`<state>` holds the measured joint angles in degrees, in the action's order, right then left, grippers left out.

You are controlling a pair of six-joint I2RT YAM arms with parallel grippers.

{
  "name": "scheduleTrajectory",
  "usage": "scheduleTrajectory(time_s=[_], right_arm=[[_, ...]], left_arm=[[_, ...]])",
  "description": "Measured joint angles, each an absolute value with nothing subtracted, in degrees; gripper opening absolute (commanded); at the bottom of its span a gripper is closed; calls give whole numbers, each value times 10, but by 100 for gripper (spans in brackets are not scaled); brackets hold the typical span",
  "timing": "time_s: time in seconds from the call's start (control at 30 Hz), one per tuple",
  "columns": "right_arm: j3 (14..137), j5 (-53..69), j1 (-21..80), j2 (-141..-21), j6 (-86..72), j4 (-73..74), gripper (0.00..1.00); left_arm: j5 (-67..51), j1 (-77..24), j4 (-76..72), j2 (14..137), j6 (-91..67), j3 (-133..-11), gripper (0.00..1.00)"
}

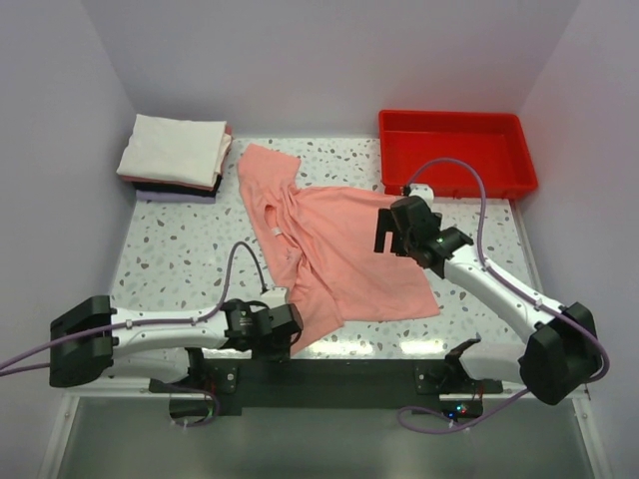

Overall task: Fold and stack the t-shirts
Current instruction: Flatten the tshirt out

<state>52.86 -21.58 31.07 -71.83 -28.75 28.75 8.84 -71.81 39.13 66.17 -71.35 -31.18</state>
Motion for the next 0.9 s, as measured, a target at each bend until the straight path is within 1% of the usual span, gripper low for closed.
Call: scheduleTrajectory(time_s=[0.1,0.23,0.27,0.33,0.37,0.67,0.9], right_arm=[[519,-216,310,-709,-290,288,99],[507,-216,307,-685,-292,289,99],[505,-216,306,-681,-292,290,99],[501,-216,304,-673,-294,291,99],[499,-215,304,-669,-296,292,99],[461,-213,303,-614,-326,350,99],[371,-211,284,-510,-405,452,99]], left_arm=[[91,-718,385,684,-714,-319,41],[94,-720,387,710,-716,-335,27],[95,-721,388,715,-717,-337,16],[104,-721,396,726,-731,-344,1],[109,-721,401,731,-736,-347,0],[148,-722,424,726,-760,-354,0],[188,-722,434,628,-760,-342,0]])
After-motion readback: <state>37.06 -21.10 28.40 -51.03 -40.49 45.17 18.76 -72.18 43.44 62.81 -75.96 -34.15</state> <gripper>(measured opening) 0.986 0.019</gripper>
